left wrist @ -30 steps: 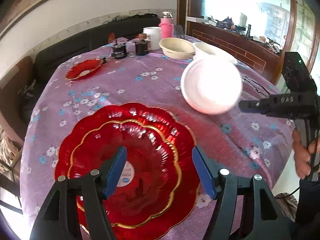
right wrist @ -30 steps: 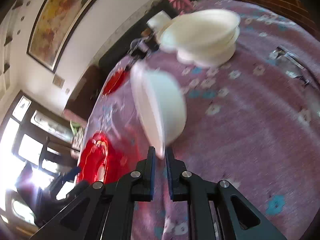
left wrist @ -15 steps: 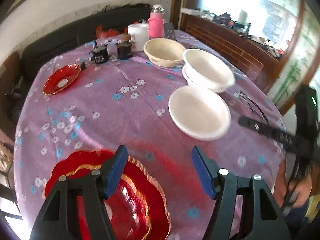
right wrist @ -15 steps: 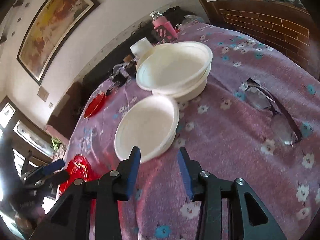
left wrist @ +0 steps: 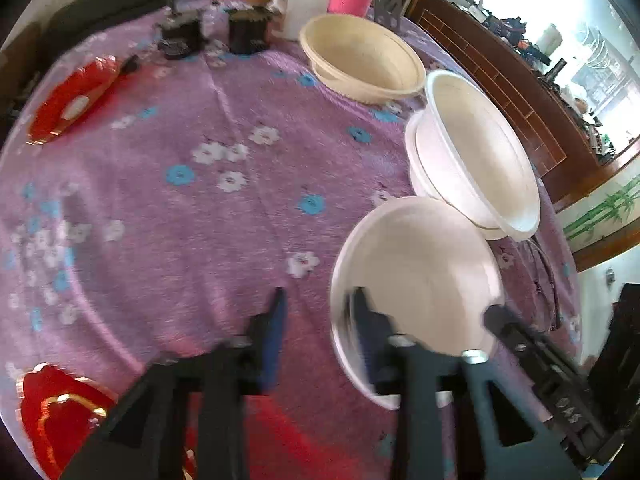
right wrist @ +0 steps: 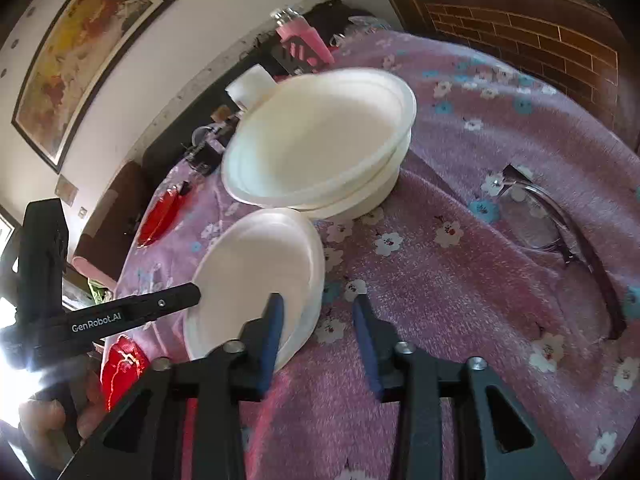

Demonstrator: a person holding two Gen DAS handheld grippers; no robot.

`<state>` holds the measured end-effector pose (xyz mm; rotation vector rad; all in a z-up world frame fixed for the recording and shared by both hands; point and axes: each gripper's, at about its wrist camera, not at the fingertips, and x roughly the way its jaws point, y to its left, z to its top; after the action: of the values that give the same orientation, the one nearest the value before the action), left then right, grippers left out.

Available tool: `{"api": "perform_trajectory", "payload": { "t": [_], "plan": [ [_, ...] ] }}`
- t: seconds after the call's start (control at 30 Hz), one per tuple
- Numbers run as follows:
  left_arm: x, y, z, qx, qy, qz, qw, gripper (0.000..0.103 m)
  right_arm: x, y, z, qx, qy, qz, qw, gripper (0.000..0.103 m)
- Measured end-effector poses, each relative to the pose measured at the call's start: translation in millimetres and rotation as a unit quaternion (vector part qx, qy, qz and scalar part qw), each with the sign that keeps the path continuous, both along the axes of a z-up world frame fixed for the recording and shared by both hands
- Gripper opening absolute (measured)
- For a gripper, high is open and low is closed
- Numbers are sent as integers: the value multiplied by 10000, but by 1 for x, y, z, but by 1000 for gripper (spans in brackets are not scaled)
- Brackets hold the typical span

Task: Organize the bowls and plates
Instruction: 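Grasp the rim of the white paper plate with the right gripper and lift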

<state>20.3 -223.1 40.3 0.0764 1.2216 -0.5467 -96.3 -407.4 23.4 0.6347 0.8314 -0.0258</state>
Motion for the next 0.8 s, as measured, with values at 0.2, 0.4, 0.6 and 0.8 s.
{"api": "perform_trajectory", "payload": {
  "t": [0.2,0.4,0.6,0.8],
  "plan": [
    [-34,1,19,2,-477,-228,9986,10,-18,8,12,-44,-181,82,9998,12],
    [-100,35,32,-183,-685,-611,9956,10,-65,27,30,-148,-198,661,9975,13],
    [-118,43,8,-28,-681,-578,9960,11,-79,51,11,-703,77,984,9926,15],
    [-112,46,2,-59,-671,-462,9967,12,-96,52,32,-1304,-298,782,9879,41]
  ]
}}
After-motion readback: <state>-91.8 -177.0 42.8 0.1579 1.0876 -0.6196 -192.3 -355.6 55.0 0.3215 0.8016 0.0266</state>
